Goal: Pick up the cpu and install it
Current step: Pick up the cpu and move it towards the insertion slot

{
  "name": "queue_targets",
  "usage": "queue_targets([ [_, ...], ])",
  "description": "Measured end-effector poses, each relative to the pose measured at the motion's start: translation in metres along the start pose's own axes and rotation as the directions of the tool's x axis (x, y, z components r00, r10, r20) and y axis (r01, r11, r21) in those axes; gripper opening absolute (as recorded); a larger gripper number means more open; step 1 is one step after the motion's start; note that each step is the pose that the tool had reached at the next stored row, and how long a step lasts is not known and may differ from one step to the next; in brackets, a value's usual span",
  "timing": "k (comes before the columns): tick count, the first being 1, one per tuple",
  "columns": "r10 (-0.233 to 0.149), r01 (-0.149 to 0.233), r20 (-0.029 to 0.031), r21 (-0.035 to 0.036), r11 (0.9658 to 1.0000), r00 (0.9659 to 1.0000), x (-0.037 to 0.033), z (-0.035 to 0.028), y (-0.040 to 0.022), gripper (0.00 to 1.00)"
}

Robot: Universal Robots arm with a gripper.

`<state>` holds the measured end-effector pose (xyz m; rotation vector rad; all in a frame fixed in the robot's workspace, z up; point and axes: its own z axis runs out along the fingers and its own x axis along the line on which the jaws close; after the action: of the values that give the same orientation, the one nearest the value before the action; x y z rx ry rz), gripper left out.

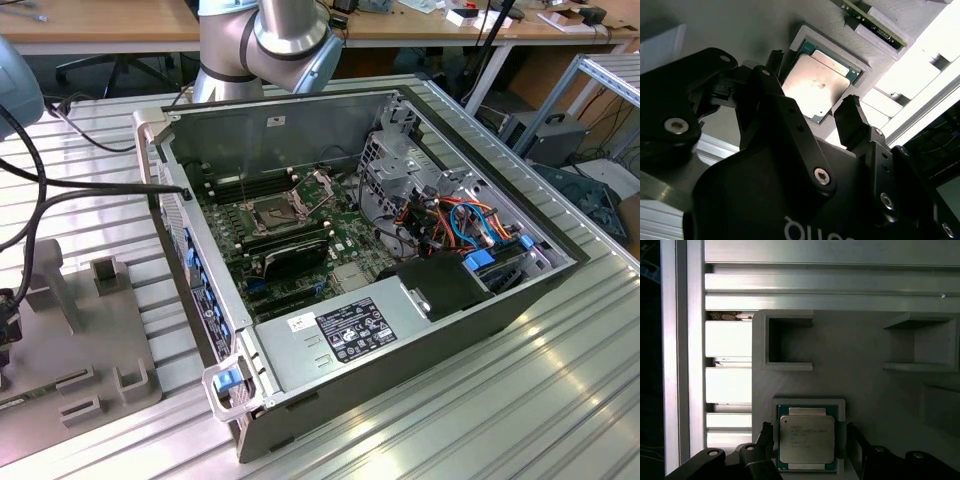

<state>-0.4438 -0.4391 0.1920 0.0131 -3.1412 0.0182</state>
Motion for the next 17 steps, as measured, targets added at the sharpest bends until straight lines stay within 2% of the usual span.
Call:
queue_targets([
  [8,-0.02,0.02,0.0002,0.0,0.9998,0.9998,0.0001,0.0002,0.0006,0.69],
  [17,-0.021,0.021,-0.0001,0.0003,0.9998,0.9998,0.0014,0.0026,0.0006,0.69],
])
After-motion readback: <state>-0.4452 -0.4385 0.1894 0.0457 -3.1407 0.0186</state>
